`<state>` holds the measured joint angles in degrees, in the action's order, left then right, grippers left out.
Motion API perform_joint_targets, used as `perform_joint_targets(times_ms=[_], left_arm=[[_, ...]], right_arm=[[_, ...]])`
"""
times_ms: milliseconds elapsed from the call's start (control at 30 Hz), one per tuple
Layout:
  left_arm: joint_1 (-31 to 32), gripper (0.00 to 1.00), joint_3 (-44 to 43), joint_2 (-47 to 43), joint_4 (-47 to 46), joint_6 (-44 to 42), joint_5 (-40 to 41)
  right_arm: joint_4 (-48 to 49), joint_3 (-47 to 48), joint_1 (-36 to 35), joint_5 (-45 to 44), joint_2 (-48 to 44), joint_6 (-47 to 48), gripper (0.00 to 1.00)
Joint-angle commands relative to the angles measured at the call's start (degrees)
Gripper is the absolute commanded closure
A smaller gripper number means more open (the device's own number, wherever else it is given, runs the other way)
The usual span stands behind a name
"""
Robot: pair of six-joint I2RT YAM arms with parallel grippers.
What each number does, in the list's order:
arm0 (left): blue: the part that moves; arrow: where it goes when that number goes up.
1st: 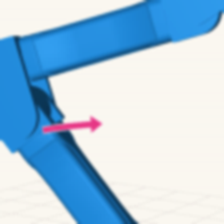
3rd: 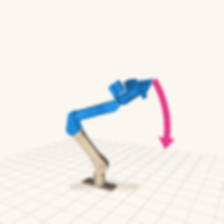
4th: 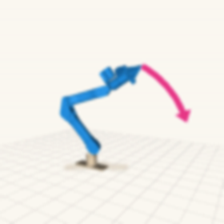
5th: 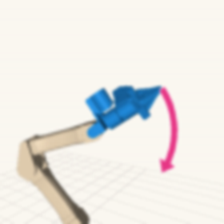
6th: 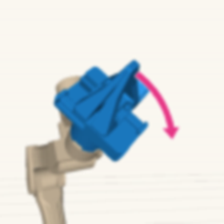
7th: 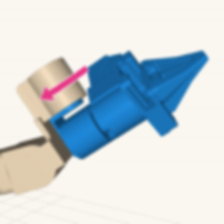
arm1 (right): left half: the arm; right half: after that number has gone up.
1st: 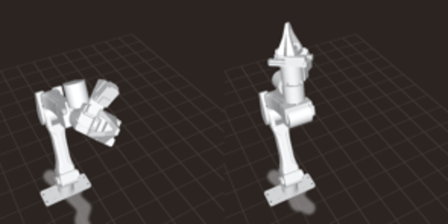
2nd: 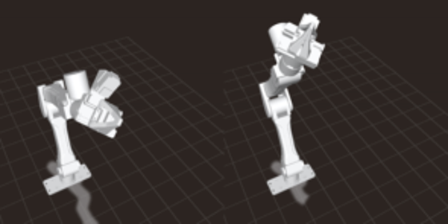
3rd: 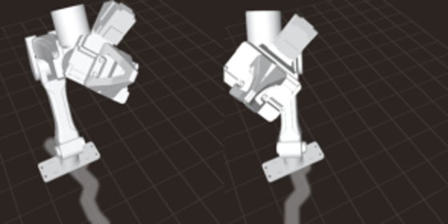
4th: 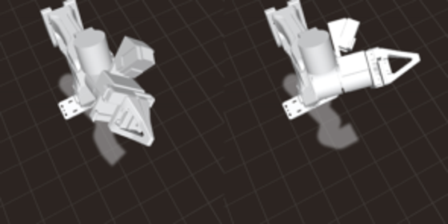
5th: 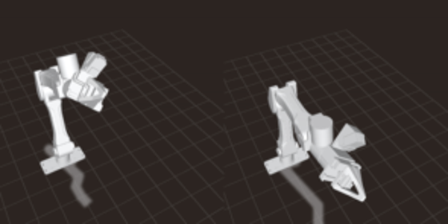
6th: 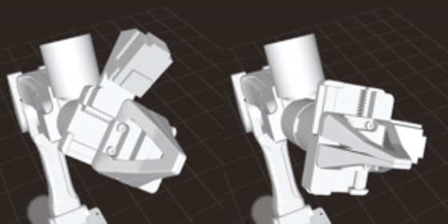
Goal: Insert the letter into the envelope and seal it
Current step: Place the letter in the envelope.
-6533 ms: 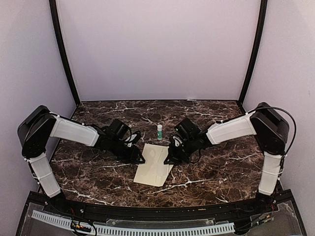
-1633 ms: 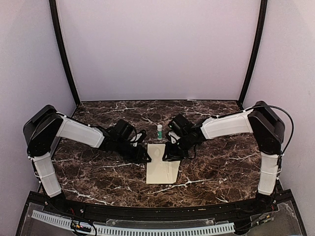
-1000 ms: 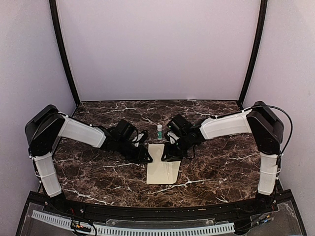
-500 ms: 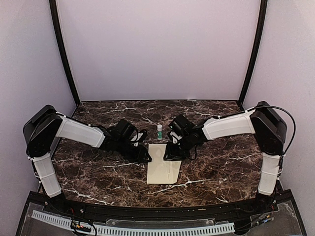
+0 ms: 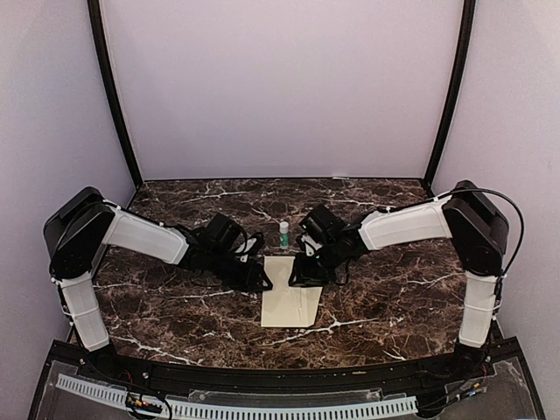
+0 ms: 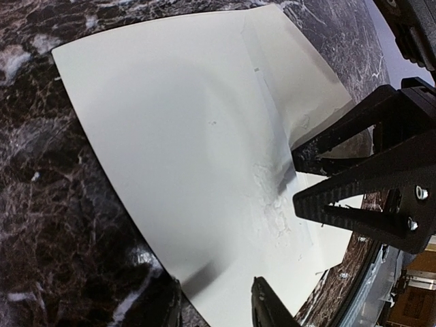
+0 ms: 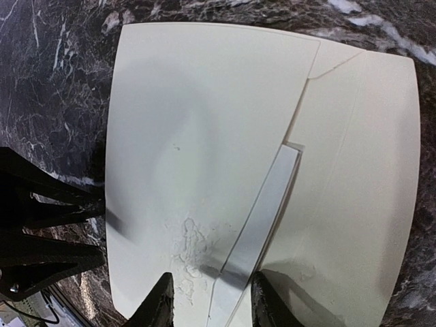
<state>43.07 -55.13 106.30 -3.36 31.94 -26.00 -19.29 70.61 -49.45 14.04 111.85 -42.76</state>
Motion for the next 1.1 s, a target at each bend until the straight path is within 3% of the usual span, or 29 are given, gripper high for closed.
perform_joint_targets(times_ms=[0, 567, 767, 1067], left_arm=[[0.6, 0.66, 0.3, 1.0, 0.2, 0.1, -1.0], [0.7, 0.68, 0.4, -0.5, 1.6, -0.7, 2.2], [-2.0, 0.53, 2.9, -10.8, 2.0, -0.8, 7.0], [-8.8, 0.35, -0.1, -22.6, 10.3, -6.3, 12.8]], right_arm=[[1.6, 0.0, -0.2, 1.1, 1.4, -0.6, 0.65], [-0.6, 2.3, -0.8, -1.2, 0.6, 0.1, 0.65], [-5.7, 5.5, -0.4, -5.3, -5.6, 3.0, 0.53], [-6.2, 3.7, 2.4, -12.2, -16.5, 4.6, 0.48]])
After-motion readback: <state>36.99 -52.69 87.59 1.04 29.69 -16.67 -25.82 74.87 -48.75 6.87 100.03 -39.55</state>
